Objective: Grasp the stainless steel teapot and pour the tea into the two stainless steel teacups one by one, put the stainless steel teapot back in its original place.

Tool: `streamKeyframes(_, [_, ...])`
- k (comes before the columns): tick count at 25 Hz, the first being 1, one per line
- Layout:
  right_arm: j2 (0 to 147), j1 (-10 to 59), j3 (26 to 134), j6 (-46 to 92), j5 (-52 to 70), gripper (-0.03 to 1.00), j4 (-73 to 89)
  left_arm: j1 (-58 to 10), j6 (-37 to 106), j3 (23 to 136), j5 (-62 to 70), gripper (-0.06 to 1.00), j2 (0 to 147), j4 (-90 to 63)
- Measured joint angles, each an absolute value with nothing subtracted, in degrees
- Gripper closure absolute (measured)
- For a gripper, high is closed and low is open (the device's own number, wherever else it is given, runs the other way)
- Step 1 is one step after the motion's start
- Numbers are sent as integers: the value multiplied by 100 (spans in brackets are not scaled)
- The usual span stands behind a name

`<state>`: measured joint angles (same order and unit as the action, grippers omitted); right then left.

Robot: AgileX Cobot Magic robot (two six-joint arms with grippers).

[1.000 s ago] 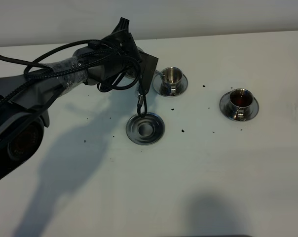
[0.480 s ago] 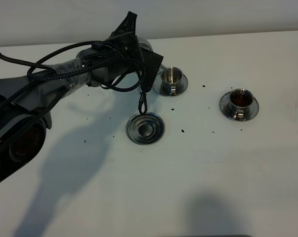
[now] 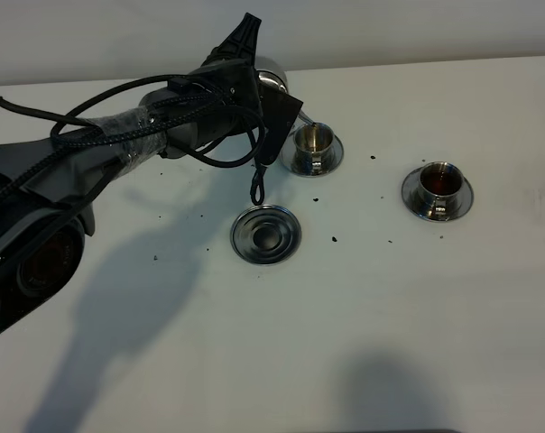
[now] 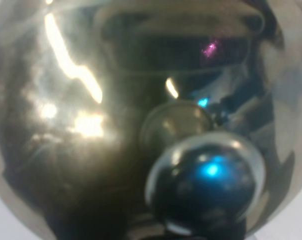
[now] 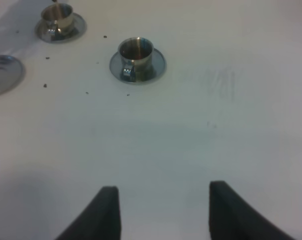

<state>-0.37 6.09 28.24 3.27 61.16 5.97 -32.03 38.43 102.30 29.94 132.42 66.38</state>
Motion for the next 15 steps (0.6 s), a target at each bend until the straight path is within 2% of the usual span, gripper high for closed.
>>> streamKeyframes(15, [-37,609,2824,321,6116,57,597,-3203,3896,10230,2994,73,13242,6975])
